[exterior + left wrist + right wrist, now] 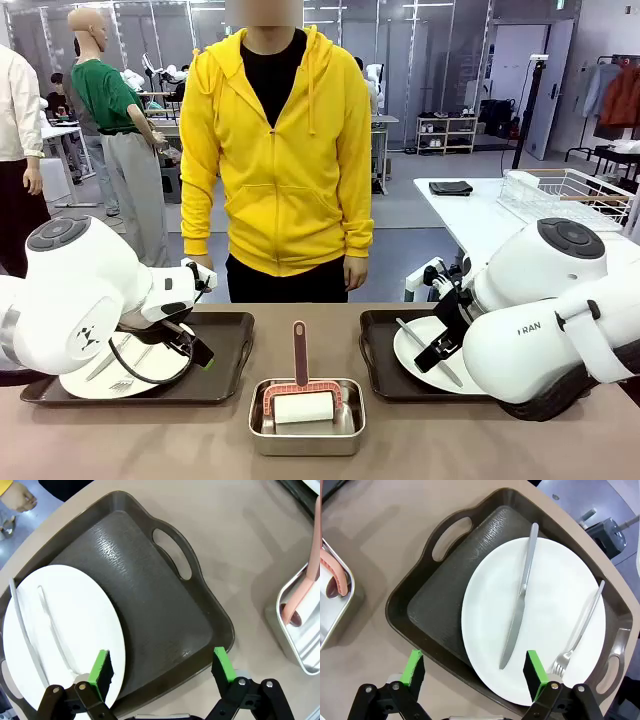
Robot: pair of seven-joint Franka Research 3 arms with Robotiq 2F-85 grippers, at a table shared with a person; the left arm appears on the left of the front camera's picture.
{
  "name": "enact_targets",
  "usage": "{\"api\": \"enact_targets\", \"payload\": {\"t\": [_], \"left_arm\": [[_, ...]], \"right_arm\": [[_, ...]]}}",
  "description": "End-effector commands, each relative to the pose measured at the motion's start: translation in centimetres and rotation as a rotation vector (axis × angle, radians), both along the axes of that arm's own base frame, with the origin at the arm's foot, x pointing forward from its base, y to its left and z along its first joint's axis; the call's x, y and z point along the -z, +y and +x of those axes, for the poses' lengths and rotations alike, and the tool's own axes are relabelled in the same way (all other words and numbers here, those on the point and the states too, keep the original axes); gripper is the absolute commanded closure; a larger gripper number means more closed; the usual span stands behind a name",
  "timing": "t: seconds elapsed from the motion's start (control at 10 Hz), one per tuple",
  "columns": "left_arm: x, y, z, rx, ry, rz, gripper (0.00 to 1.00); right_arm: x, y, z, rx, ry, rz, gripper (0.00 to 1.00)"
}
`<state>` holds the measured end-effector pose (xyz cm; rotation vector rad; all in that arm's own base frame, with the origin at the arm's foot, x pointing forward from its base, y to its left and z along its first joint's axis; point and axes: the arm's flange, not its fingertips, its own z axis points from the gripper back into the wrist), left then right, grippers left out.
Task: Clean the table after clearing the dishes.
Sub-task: When the left (or right) Handle tray is removed, use the left hand (or right hand) to clean the left (or right) side of the table with the Lint Roller.
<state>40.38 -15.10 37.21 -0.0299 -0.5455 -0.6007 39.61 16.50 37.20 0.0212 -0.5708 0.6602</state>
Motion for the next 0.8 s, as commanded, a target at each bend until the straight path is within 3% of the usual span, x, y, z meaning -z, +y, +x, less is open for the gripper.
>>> {"api": "enact_targets", "payload": {"t": [0.0, 0.7], "left_arm": [[0.0, -0.02, -0.01, 0.0, 0.0, 0.0, 0.0], [0.0, -0.02, -0.01, 0.0, 0.0, 0.0, 0.0]], "right_arm": [[0.0, 0.0, 0.0, 0.0, 0.0, 0.0, 0.0], [0.0, 0.0, 0.0, 0.0, 0.0, 0.0, 0.0]]}}
